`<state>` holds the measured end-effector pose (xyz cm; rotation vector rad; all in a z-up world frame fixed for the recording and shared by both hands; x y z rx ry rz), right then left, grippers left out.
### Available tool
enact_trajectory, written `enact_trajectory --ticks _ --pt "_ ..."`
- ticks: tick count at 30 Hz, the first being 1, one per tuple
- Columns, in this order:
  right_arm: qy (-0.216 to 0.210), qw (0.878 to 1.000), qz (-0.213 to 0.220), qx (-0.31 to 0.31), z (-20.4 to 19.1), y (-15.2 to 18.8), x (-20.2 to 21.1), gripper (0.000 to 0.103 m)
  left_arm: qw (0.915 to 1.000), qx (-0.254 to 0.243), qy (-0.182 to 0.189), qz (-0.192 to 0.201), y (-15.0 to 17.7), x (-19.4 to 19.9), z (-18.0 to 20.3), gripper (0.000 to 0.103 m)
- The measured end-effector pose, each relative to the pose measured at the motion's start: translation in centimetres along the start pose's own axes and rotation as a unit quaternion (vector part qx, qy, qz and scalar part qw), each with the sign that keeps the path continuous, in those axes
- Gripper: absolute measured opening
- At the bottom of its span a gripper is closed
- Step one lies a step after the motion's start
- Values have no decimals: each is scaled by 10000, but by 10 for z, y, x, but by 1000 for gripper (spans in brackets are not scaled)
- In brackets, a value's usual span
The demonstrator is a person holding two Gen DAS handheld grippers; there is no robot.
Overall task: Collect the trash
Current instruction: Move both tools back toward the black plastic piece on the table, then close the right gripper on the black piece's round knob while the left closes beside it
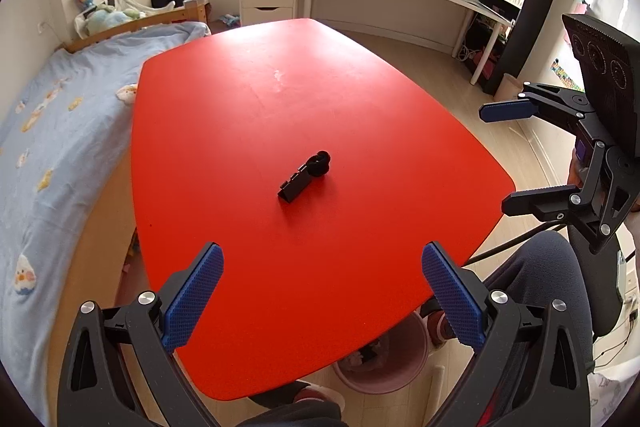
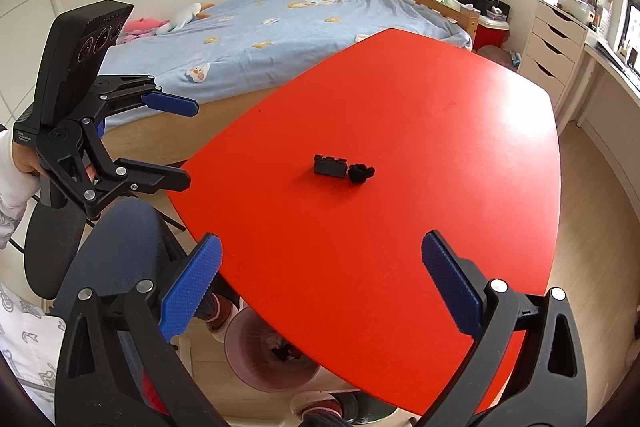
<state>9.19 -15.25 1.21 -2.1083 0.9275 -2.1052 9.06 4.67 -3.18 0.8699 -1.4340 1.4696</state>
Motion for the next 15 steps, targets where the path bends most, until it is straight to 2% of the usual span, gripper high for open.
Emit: enact_trajectory --ticks 7,15 --pt "32 9983 -271 520 19 -34 -25 98 9992 -344 -59 -173 -23 -20 -13 95" --pt "-158 9929 -560 1039 31 -56 -63 98 9964 -696 103 -472 -44 -46 -19 95"
Point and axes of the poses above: each gripper's, at about its wrist camera, not at the fingertips, and x roughly against the way its jaws point, z to its right, y to its underside, the point moved 6 cm from there along -x, roughly the way its jaws point, and after that the axes turned 14 degrees about -z, right-handed, at the moved point
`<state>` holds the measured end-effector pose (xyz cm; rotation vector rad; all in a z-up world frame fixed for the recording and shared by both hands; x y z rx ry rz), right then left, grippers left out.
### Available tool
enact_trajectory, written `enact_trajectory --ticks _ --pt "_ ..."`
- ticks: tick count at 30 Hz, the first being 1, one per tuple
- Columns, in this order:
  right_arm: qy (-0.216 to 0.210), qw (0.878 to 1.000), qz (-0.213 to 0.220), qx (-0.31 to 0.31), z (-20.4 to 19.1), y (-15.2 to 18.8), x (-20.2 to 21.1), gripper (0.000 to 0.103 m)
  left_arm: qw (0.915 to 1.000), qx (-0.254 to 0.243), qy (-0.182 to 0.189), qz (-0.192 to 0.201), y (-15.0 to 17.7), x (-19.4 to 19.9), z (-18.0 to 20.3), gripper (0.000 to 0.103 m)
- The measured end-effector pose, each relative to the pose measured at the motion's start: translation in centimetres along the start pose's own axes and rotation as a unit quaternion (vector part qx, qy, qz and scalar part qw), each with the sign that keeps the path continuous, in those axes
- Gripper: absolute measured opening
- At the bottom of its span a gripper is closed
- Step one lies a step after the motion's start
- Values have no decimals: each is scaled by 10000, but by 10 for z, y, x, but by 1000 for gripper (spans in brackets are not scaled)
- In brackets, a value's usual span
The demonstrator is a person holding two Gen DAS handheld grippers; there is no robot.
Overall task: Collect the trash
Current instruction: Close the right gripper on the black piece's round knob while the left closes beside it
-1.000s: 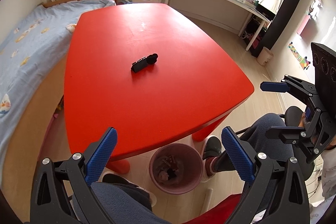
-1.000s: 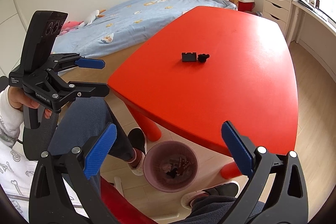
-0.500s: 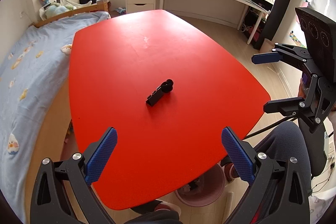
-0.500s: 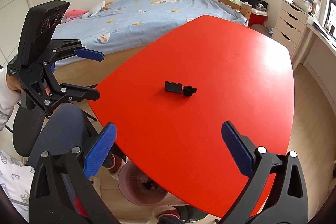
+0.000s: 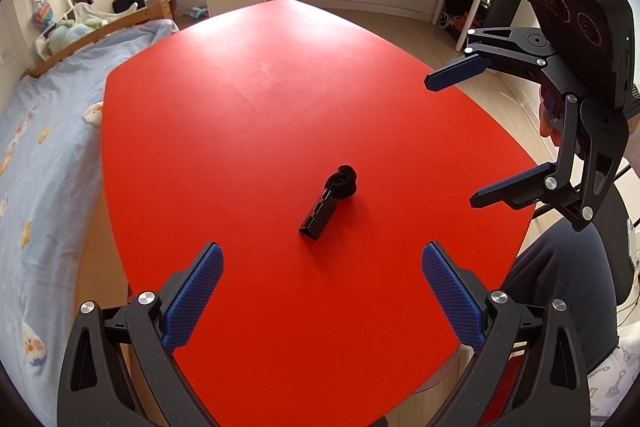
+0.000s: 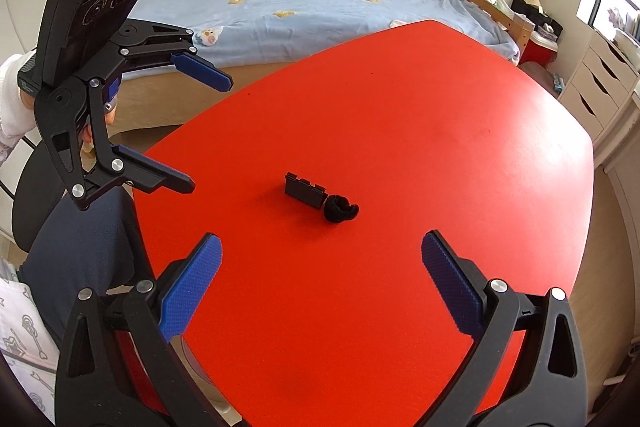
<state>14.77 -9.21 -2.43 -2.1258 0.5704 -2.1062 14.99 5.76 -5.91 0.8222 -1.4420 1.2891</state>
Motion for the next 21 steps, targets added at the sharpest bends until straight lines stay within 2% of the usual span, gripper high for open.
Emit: enact_trajectory --ticks 8,12,17,21 --pt "-74 9990 -164 401 9 -15 -30 98 9986 -431 58 -288 -12 -29 -2 95" --pt "-96 9980 -279 560 12 -19 -47 98 9981 -494 63 -351 -16 -43 -6 95" --pt "-127 9973 -337 633 18 -23 -64 91 9973 -595 104 -411 -17 -56 -7 95" --pt "-165 9968 -376 687 21 -25 -75 82 9966 -667 127 -465 -14 -66 -5 94"
Point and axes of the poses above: each gripper's, at about its wrist camera, not at the fingertips, and x roughly against the way its jaws point, z to its right, y to its underside, the point moved 6 cm from there along -x, roughly the way its jaws point, and after that the axes turned 14 degrees about -z, right-handed, at the moved point
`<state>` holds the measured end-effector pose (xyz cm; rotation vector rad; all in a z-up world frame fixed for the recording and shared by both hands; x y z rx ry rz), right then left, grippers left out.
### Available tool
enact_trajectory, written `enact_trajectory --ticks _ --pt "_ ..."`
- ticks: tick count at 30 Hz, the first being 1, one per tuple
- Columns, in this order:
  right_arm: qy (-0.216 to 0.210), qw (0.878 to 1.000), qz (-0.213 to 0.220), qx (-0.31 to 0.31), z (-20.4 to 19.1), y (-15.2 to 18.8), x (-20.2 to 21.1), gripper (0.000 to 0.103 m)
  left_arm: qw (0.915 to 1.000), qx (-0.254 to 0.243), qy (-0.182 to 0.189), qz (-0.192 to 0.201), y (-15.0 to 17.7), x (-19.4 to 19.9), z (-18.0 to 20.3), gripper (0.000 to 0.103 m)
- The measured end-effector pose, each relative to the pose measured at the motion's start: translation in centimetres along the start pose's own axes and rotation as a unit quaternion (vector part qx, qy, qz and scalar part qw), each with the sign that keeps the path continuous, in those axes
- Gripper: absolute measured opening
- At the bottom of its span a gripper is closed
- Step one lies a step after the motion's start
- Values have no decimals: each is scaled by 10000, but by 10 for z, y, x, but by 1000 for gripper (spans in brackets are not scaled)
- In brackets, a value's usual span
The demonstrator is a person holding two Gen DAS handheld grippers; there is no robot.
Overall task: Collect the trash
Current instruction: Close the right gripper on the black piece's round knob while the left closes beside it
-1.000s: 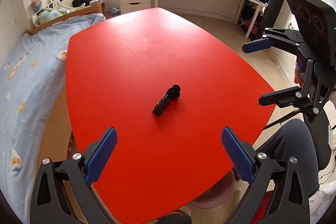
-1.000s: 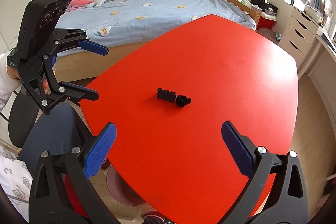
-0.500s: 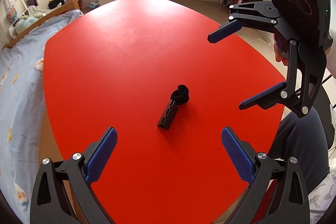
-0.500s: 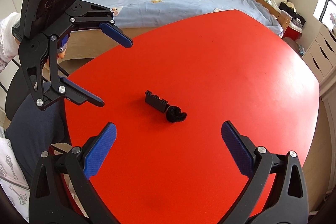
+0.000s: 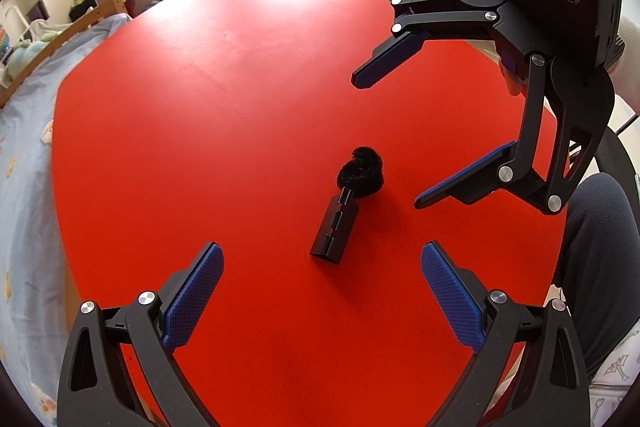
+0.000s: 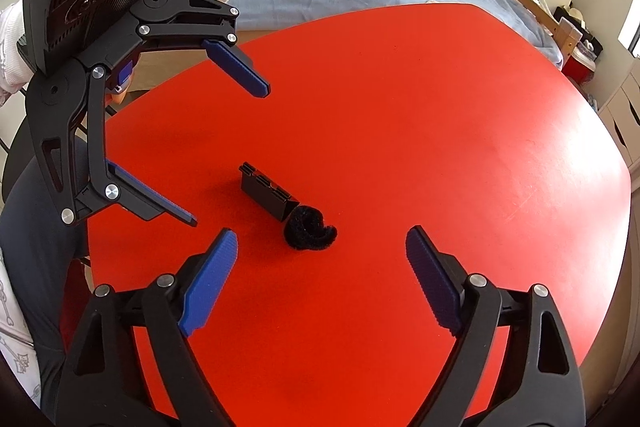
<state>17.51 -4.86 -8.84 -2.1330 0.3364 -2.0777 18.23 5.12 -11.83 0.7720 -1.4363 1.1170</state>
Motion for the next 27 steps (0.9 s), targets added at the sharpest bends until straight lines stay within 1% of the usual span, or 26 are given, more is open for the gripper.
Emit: enact_trajectory --ticks 1,3,5,8,10,11,12,13,14,16,19,21,26,27 --pt "-11 10000 -30 33 0 0 -3 78 10000 -9 4 -16 0 -3 0 92" --pt "-1 9999 -74 92 -1 0 -9 76 10000 -21 23 -63 1 -7 0 79" --pt "-32 9999 -64 108 0 -1 -12 75 9999 -31 37 -98 2 -11 1 74" --pt "-98 9999 -38 124 1 -2 -16 71 9999 -65 88 -75 3 -13 3 66" --pt "-132 9997 -88 184 -1 -2 -19 64 9998 -98 130 -86 3 -14 5 57" --pt "-140 9996 -100 212 -2 -2 -21 63 9998 -121 111 -98 3 -15 6 54" --pt "-168 9996 -93 229 -3 -2 -21 60 9998 -131 115 -95 4 -15 7 53" --pt "-183 9995 -89 241 -4 -3 -21 55 9998 -135 148 -83 5 -15 8 51" --pt "-173 9995 -92 253 -4 -3 -22 52 9998 -147 145 -73 6 -15 9 48" --pt "-172 9994 -115 266 -5 -3 -24 38 9998 -157 129 -58 8 -15 12 43" --pt "-174 9992 -181 310 -6 -2 -26 29 9997 -198 110 -55 12 -14 15 34" --pt "-174 9993 -177 296 -6 -3 -25 25 9997 -206 94 -68 17 -12 22 22" --pt "-162 9993 -161 280 -6 -1 -25 23 9997 -217 102 -74 19 -9 30 20" --pt "-155 9994 -160 271 -6 0 -24 23 9997 -190 101 -65 16 -10 26 20"
Point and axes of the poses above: each gripper's, at about its wrist camera, not at the fingertips, and x roughly against the way its jaws point, z to its right, y to its underside, the point moved 6 cm from there along -x, roughly the way its jaws point, and after that the axes turned 14 degrees about -z, right-handed, at the moved point
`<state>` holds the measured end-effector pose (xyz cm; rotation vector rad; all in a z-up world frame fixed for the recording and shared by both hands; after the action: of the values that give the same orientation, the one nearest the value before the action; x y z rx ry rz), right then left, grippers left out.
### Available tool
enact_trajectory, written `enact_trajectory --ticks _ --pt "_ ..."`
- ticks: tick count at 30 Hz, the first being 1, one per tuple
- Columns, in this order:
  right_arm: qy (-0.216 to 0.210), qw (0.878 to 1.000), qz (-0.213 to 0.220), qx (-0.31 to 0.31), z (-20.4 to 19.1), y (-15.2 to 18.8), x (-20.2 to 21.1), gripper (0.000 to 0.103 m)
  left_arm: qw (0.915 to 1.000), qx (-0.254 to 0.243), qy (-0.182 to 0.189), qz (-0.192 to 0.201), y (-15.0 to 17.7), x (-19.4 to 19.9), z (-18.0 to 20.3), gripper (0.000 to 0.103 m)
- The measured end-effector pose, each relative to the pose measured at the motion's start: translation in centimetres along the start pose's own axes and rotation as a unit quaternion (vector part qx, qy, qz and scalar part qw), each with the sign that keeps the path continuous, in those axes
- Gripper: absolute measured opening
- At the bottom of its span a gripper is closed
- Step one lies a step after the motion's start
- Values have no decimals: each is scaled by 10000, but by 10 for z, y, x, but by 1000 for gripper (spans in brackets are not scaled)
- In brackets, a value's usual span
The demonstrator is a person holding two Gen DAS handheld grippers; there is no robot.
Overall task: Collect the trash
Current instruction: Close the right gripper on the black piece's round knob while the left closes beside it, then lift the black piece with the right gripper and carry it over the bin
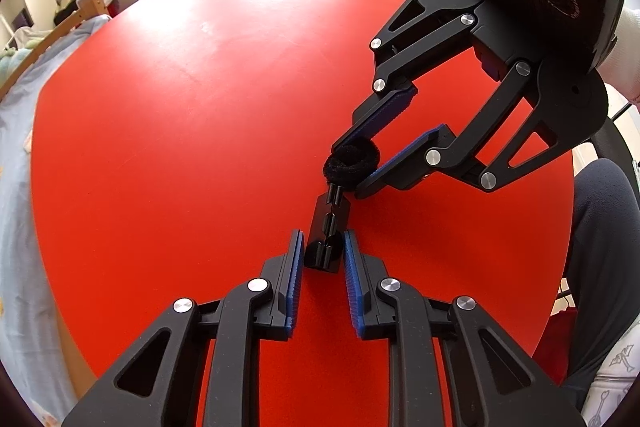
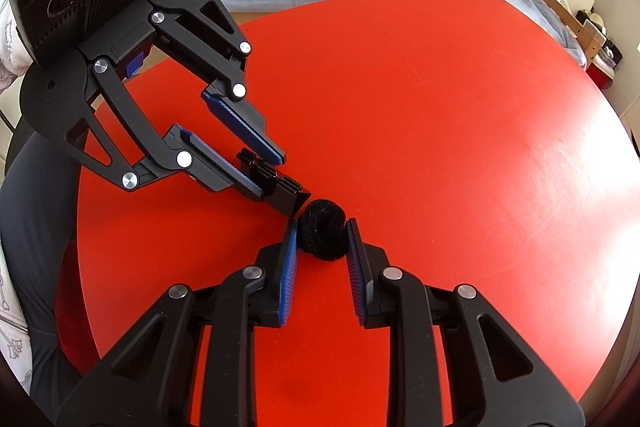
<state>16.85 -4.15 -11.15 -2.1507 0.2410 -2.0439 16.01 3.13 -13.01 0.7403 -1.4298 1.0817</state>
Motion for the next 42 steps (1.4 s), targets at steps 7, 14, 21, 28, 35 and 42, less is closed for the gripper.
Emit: enact_trajectory --ticks 7,14,21,28,35,42 --pt "45 9999 65 -88 -2 3 5 22 10000 77 -30 13 -1 3 1 19" --pt "88 9995 128 -275 -3 9 14 22 9998 205 -26 29 -17 5 -14 18" --pt "204 9983 289 -462 -9 17 36 22 9993 333 -36 146 -16 20 -6 16" --pt "322 9970 369 -595 -17 27 55 22 9980 566 -119 238 -15 29 -8 8" --pt "372 9959 458 -681 -21 33 65 22 9975 660 -92 240 -14 32 -10 6" --pt "387 9947 526 -800 -22 37 69 22 9969 726 -107 288 -8 38 -9 6"
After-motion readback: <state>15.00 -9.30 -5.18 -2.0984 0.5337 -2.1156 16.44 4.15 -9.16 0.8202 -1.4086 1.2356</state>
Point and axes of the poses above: each gripper's, at about its wrist camera, not at the fingertips, and x roughly against the way its jaws point, z to its right, y to its underside, the point moved 6 cm from there along -x, roughly the way its jaws point, and after that the axes turned 14 degrees about -z, right-handed, at the moved point
